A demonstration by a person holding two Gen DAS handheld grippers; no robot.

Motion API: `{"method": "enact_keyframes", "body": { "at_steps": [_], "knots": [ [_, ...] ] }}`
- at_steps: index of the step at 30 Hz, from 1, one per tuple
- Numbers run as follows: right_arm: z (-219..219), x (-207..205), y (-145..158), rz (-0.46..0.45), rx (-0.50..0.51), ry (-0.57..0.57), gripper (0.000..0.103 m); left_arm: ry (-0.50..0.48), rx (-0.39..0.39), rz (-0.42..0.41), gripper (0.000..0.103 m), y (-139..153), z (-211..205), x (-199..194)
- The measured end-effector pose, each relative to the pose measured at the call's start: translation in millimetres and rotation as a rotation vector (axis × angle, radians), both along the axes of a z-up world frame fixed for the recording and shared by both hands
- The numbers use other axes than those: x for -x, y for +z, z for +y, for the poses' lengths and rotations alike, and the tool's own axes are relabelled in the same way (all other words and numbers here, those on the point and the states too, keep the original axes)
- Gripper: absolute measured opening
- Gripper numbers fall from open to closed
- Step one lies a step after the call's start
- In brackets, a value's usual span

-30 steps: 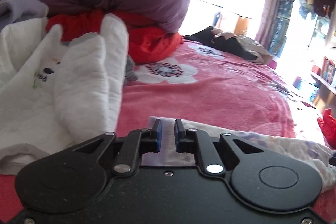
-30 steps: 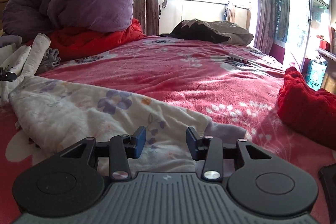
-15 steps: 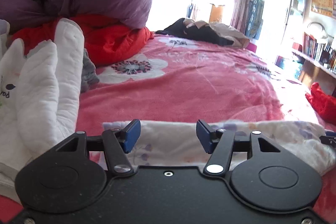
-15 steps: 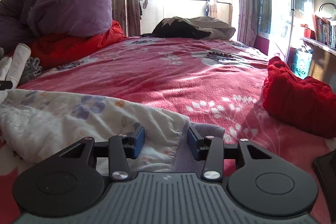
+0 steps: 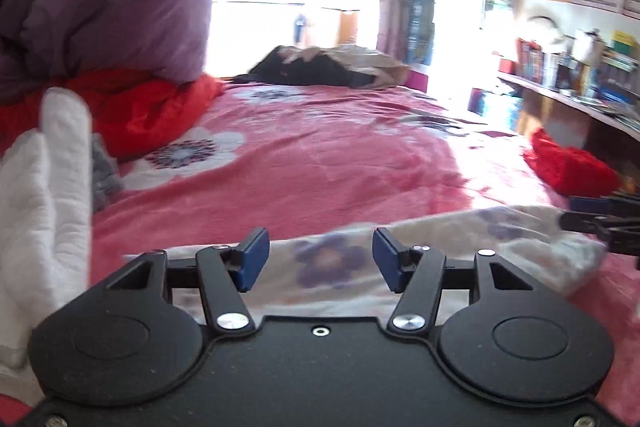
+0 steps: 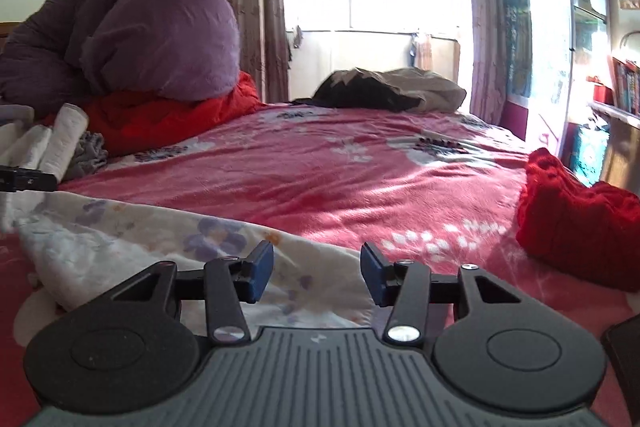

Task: Fold clothes

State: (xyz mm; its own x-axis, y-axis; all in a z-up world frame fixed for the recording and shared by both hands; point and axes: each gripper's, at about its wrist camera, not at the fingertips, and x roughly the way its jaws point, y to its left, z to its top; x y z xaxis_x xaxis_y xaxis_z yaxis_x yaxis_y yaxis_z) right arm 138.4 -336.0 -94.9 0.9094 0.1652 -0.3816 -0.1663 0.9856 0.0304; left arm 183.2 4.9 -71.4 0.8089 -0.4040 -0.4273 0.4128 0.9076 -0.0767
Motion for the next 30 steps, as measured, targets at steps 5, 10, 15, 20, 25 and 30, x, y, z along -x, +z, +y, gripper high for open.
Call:
{"method": "enact_keyframes", "body": {
  "at_steps": [5, 10, 15, 20, 25, 30],
  "knots": [
    [44, 3, -8, 0.004, 0.084, 0.186, 0.046, -0.109, -0.129, 0.053, 0.056, -34, -45, -2],
    [52, -21, -31, 0.147, 0.106, 0.104, 0.047, -0.064, -0.131, 0.119, 0.056, -56, -44, -26],
    [50, -12, -22, 0.096, 0.082, 0.108, 0.047, -0.052, -0.138, 0.087, 0.055, -42, -32, -24],
    [45, -12, -5, 0.014, 0.097, 0.106, 0.053, 0.062, -0.062, 0.064, 0.055, -26, 6, -36],
    [-7, -38, -12, 0.117, -0.107, -0.024, 0.056, 0.16, 0.025, 0.17, 0.056, -46, 39, -59],
    [-28, -54, -42, 0.217, -0.162, -0.05, 0.051, 0.158, -0.024, 0.187, 0.059, -52, 32, -63]
  ]
}}
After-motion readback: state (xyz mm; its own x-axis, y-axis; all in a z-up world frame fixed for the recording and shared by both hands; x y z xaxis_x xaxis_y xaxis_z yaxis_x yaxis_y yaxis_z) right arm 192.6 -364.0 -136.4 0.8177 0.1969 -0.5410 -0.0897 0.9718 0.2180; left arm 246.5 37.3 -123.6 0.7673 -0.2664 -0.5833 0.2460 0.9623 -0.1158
